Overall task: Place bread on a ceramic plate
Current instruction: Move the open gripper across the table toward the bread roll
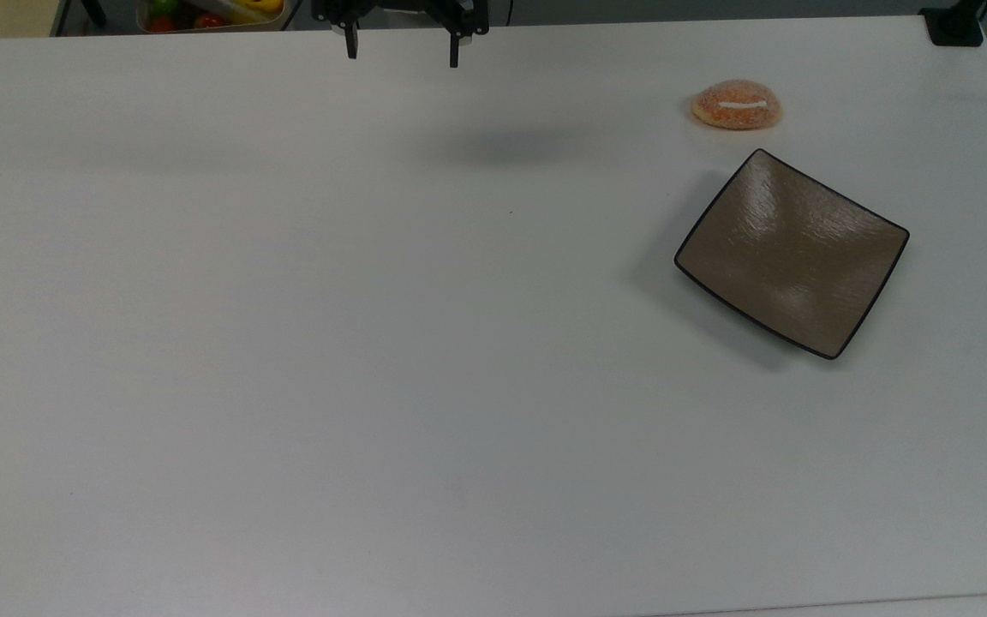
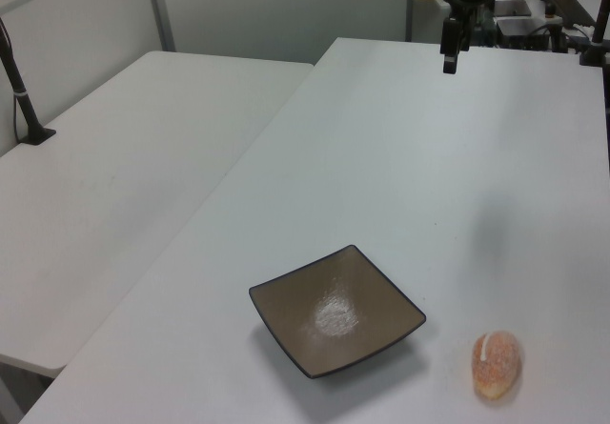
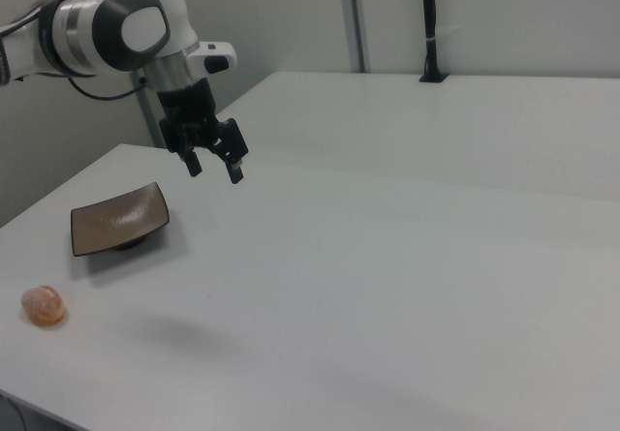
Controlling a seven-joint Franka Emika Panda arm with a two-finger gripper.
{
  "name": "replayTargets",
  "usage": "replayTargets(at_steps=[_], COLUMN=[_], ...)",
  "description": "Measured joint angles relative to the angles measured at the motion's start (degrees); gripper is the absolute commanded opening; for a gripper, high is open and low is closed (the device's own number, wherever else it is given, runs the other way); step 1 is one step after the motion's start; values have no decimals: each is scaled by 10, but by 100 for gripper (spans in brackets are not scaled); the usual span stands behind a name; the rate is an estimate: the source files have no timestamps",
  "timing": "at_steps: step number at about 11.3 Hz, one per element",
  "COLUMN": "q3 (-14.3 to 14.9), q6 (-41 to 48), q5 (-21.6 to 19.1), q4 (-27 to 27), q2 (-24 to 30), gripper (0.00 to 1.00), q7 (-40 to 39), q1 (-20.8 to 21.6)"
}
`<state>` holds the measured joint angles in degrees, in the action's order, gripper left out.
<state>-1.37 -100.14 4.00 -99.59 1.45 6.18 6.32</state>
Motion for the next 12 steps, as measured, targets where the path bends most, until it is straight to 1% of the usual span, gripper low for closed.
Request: replayTargets(at_steps=[1,2,4,6,10,11,12], q3=[-6,-20,-71,-120,-226,-249,-263], q6=[-6,-11,-15,-15,-15,-15,-16], q5=[0,-1,-1,-1,-16,-16,-20], q4=[0,0,0,-5,-38,-46,-56], q2=[0,0,2,3,2,1,-1], gripper=[100,100,100,100,100,100,100], q7=[0,0,2,7,5,-5,-29], q1=[2,4,9,24,44,47,50])
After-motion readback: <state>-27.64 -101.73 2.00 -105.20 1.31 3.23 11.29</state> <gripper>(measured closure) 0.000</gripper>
